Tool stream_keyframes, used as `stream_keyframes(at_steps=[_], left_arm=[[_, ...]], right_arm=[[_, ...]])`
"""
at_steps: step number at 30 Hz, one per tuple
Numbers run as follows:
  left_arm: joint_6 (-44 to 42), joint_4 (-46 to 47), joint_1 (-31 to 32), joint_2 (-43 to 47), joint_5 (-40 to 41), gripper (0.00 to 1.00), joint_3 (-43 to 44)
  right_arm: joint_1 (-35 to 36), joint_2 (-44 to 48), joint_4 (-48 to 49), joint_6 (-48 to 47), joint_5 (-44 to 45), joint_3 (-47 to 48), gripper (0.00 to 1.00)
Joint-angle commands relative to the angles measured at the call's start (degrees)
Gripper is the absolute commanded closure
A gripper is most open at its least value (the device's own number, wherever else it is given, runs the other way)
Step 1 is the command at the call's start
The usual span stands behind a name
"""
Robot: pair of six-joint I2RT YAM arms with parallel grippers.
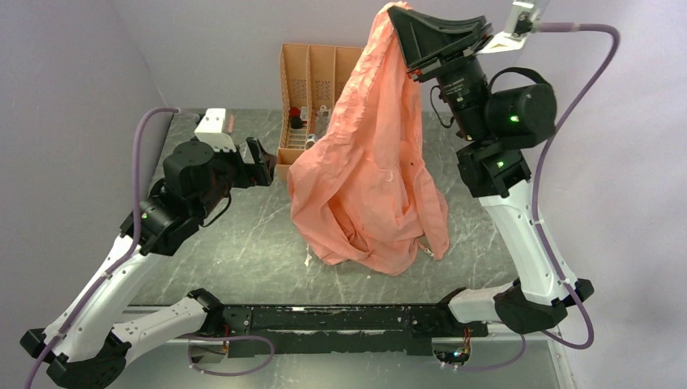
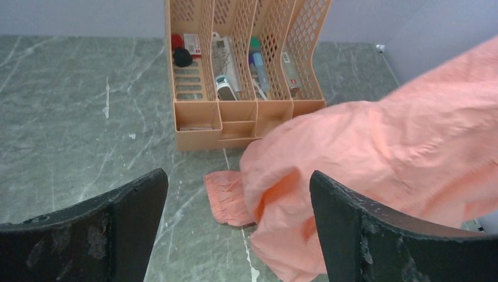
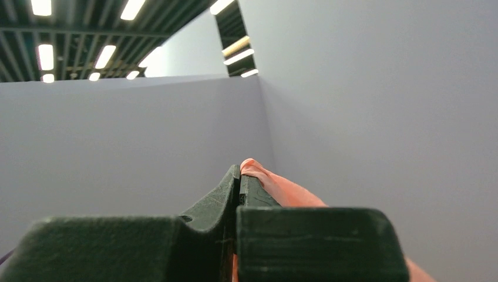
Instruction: Zip up the jacket
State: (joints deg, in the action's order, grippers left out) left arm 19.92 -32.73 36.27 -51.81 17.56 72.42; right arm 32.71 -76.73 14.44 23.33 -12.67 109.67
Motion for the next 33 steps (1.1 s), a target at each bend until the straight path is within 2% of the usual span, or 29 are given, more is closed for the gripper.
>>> stream_keyframes(at_steps=[1,6,14,20,26,33], left_arm=[[-2.21,0.37,0.20,1.61,0.94,0.05,1.52],[-2.92,1.28,0.20,2.29,1.55,0.05,1.07],[-2.97,2.14,0.19,2.31,0.91,0.05,0.74],[-3.03,1.85,0.20,1.31,0.13,0.05,1.26],[-2.79,3.33,0.20,0.90,-0.16,0.05,0.09],[-2.06,3.34,0.20,0.05,-0.53,0.05,-1.75]], right_arm=[[0.25,-0.78,4.66,-2.06,-6.02,4.68,1.00],[0.25,-2.39,9.32,-2.36,-7.57,11.93,1.00],[0.25,-2.76,18.10,-3.91,-3.57,17.69,1.00],[0.30,-6.84,17.95,-4.79,1.10,27.72,1.00],[0.25,-6.81,18.43,-4.79,4.76,22.84,1.00],[0.26,-13.16,12.20,-1.64,8.05,14.51,1.00]])
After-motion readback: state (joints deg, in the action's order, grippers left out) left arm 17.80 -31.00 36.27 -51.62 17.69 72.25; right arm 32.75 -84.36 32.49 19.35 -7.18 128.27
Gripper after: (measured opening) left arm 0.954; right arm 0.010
